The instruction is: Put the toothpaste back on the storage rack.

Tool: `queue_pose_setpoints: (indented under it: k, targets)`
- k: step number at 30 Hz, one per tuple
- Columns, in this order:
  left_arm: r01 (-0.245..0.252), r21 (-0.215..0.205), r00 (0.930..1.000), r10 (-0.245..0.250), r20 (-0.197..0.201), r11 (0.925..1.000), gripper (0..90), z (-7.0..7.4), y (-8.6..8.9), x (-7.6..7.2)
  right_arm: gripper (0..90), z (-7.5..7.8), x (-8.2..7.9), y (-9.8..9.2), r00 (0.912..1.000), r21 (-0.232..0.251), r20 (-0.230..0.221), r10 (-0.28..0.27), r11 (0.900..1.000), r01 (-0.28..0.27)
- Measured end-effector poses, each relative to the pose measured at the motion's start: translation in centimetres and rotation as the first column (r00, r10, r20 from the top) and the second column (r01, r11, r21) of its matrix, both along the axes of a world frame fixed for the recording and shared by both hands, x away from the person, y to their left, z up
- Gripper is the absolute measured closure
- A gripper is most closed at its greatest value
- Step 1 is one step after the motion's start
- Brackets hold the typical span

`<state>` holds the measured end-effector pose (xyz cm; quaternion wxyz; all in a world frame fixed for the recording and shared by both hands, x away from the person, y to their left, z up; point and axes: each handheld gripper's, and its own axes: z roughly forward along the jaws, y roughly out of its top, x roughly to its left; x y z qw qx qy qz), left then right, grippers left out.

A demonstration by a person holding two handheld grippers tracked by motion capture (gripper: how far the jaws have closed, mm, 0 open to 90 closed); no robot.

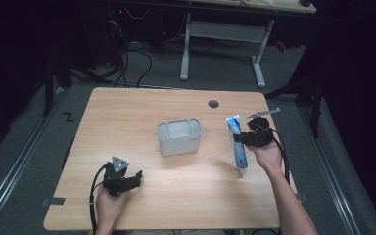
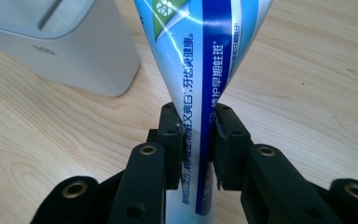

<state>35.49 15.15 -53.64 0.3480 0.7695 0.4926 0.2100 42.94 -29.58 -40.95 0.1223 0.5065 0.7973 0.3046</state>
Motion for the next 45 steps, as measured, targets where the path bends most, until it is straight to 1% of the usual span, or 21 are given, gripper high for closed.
queue_pose_setpoints:
  k: [4,7,8,11,15,16,18,21,23,27,29,31,34,35,36,40,43,45]
  targets:
    - [0.000,0.004,1.0000,0.000,0.000,1.0000,26.4,0.0,0.0,0.0,75.4,0.4,-0.4,-0.1,0.9997,0.039,0.023,0.003,0.999,-0.004]
    - [0.000,0.004,1.0000,0.000,0.000,1.0000,26.3,0.0,0.0,0.0,75.3,0.5,-0.5,-0.1,0.9996,0.043,0.029,0.008,0.999,-0.009]
    - [0.000,0.004,1.0000,0.000,0.000,1.0000,26.3,0.0,0.0,0.0,75.4,0.6,-0.6,-0.1,0.9989,0.057,0.041,0.021,0.998,-0.023]
    - [0.000,0.004,1.0000,0.000,0.000,1.0000,26.3,0.0,0.0,0.0,75.3,0.7,-0.6,-0.1,0.9985,0.070,0.046,0.028,0.997,-0.031]
    - [0.000,0.004,1.0000,0.000,0.000,1.0000,26.3,0.0,0.0,0.0,75.2,0.9,-0.8,0.1,0.9977,0.078,0.056,0.037,0.996,-0.041]
    - [0.000,0.004,1.0000,0.000,0.000,1.0000,26.3,0.0,0.0,0.0,75.2,1.1,-1.0,0.1,0.9971,0.080,0.065,0.039,0.996,-0.044]
    - [0.000,0.005,1.0000,0.000,0.000,1.0000,26.3,0.0,0.0,0.0,75.2,1.2,-1.1,0.0,0.9971,0.077,0.066,0.040,0.996,-0.045]
    - [0.001,0.005,1.0000,-0.001,-0.001,1.0000,26.3,0.0,0.0,0.0,75.2,1.6,-1.2,-0.2,0.9957,0.089,0.085,0.035,0.995,-0.042]
    - [0.001,0.005,1.0000,-0.001,-0.001,1.0000,26.3,0.0,0.0,0.0,75.3,1.8,-1.4,-0.4,0.9951,0.104,0.091,0.038,0.993,-0.048]
    - [0.001,0.005,1.0000,-0.001,-0.001,1.0000,26.3,0.0,0.0,0.0,75.3,2.2,-1.6,-0.4,0.9934,0.103,0.107,0.043,0.993,-0.054]
    - [0.000,0.005,1.0000,0.000,0.000,1.0000,26.3,0.0,0.0,0.0,75.3,2.5,-1.7,-0.4,0.9921,0.117,0.118,0.044,0.991,-0.058]
    - [-0.001,0.004,1.0000,0.001,0.000,1.0000,26.5,0.0,0.0,0.0,75.3,2.9,-1.9,-0.3,0.9900,0.120,0.132,0.051,0.990,-0.067]
    - [-0.002,0.004,1.0000,0.002,0.000,1.0000,26.6,0.0,0.0,0.0,75.3,3.2,-2.0,-0.2,0.9882,0.128,0.142,0.059,0.989,-0.077]
    - [-0.003,0.004,1.0000,0.003,0.000,1.0000,26.6,0.0,-0.1,0.0,75.2,3.3,-2.1,-0.2,0.9887,0.133,0.139,0.057,0.988,-0.076]
    - [-0.003,0.003,1.0000,0.003,0.000,1.0000,26.6,0.0,-0.1,0.0,75.2,3.6,-2.3,-0.1,0.9867,0.135,0.150,0.063,0.987,-0.084]
    - [-0.003,0.003,1.0000,0.003,0.000,1.0000,26.6,0.0,0.0,0.0,75.2,3.8,-2.3,0.0,0.9858,0.147,0.153,0.069,0.985,-0.092]
    - [-0.003,0.004,1.0000,0.003,0.000,1.0000,26.5,0.0,-0.1,0.0,75.1,4.0,-2.2,0.3,0.9830,0.151,0.169,0.072,0.984,-0.098]
    - [-0.003,0.004,1.0000,0.003,0.000,1.0000,26.5,0.0,-0.1,0.0,75.0,4.0,-2.2,0.5,0.9827,0.170,0.169,0.076,0.980,-0.105]
